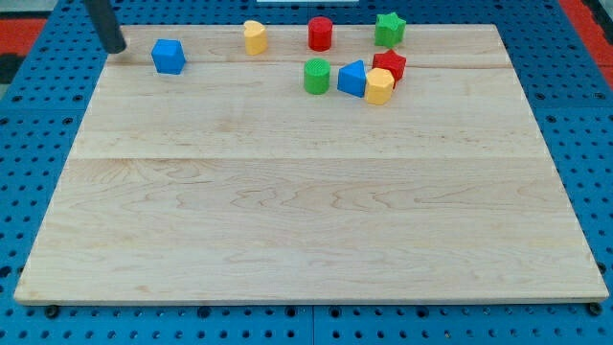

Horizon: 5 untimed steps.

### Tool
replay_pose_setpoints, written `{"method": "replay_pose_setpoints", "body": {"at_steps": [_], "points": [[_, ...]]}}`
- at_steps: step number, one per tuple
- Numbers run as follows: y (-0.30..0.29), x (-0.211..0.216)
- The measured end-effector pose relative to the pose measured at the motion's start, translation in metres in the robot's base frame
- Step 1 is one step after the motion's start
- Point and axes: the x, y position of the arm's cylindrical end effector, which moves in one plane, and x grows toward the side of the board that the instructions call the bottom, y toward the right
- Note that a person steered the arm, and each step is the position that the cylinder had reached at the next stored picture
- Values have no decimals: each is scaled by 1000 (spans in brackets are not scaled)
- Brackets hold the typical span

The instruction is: Point at the red star

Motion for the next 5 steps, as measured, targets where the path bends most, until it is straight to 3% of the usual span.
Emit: {"method": "replay_pose_setpoints", "body": {"at_steps": [1,3,5], "points": [[56,8],[111,98],[185,147]]}}
